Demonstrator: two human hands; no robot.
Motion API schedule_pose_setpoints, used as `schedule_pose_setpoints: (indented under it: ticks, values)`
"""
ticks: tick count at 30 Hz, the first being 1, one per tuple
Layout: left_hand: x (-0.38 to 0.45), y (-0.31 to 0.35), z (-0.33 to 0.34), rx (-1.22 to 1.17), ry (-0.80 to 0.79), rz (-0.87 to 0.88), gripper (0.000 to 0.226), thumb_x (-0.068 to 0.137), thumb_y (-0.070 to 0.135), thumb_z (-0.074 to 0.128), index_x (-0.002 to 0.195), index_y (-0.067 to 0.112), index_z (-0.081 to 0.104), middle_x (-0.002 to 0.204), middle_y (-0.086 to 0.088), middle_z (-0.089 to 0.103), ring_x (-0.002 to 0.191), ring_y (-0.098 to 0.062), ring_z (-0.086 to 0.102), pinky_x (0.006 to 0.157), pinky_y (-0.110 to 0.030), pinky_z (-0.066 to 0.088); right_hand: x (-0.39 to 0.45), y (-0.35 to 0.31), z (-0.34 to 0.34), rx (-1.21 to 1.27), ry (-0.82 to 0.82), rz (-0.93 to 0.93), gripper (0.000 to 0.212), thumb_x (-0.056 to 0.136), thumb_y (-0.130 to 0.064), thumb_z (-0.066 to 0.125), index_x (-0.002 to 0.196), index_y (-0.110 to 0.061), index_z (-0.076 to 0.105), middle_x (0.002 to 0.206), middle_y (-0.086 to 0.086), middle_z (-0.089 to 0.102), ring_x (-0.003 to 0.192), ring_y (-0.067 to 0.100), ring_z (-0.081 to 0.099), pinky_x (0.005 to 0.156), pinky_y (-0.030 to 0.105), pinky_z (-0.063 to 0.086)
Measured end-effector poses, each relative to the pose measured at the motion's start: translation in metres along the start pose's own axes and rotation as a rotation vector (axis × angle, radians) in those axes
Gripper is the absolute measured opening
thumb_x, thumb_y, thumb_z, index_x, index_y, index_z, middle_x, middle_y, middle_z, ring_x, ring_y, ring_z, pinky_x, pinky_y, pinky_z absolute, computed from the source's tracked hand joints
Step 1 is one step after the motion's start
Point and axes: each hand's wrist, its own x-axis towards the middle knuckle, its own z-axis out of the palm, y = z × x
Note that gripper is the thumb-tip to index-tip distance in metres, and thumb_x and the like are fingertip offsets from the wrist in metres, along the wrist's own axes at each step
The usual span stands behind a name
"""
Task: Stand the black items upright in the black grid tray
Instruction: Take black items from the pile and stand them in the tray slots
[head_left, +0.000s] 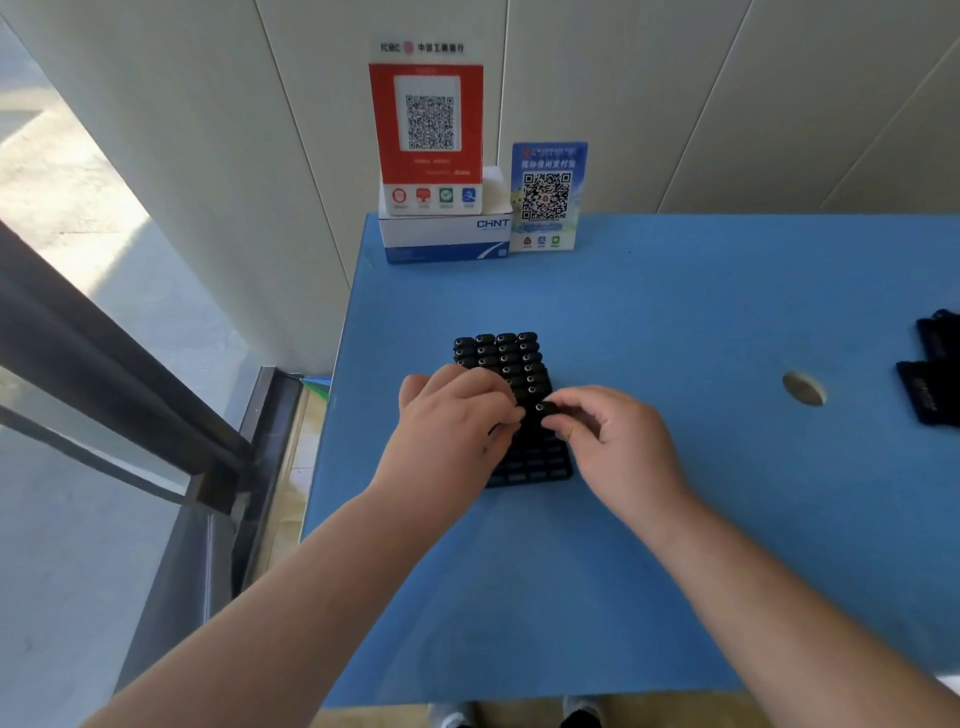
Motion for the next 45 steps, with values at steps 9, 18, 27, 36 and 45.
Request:
schedule_pose_setpoints:
  ticks: [9,18,27,36,45]
  values:
    - [-0.001,0.001,-0.004,-0.068,-0.038,-0.059,0.024,0.082,0.024,0.075,0.105,0.027,0.071,0.103,0.012,0.065,0.1,-0.013,0.053,0.084,-0.028,0.029,-0.008,-0.003,0.001,0.006,0.03,0.053,0.018,0.088,-0.01,0.074,0.102,-0.021,0.075,0.089,-0.024,0.069,0.087,-0.006,0.066,0.078,0.009,0.05]
    - [0.001,0.027,-0.008,-0.072,-0.072,0.077,0.029,0.083,0.021,0.074,0.112,0.02,0.069,0.107,0.007,0.063,0.102,-0.015,0.052,0.095,-0.025,0.041,-0.037,0.009,-0.029,-0.132,0.153,0.123,0.028,0.088,-0.013,0.073,0.115,-0.018,0.068,0.101,-0.013,0.065,0.094,0.004,0.065,0.083,0.027,0.057]
    - [0.017,0.104,0.022,0.049,-0.307,0.228,0.044,0.081,0.034,0.07,0.122,0.019,0.064,0.116,0.004,0.061,0.109,-0.023,0.058,0.093,-0.038,0.051,-0.095,0.028,-0.13,-0.426,0.275,0.248,0.029,0.091,-0.025,0.07,0.118,-0.019,0.067,0.107,-0.012,0.06,0.1,0.008,0.059,0.091,0.032,0.052]
    - [0.015,0.218,0.071,0.03,-0.41,0.361,0.048,0.087,0.038,0.061,0.133,0.021,0.056,0.131,0.003,0.055,0.124,-0.022,0.049,0.103,-0.037,0.041,-0.178,0.063,-0.221,-0.653,0.316,0.424,0.039,0.088,-0.03,0.071,0.125,-0.018,0.064,0.12,-0.003,0.063,0.114,0.021,0.058,0.094,0.032,0.046]
    - [0.004,0.333,0.116,0.016,-0.441,0.355,0.052,0.094,0.044,0.051,0.143,0.025,0.044,0.142,0.007,0.044,0.133,-0.017,0.038,0.111,-0.031,0.033,-0.243,0.103,-0.309,-0.675,0.267,0.486,0.046,0.092,-0.037,0.065,0.134,-0.023,0.056,0.128,-0.008,0.055,0.122,0.016,0.051,0.099,0.03,0.045]
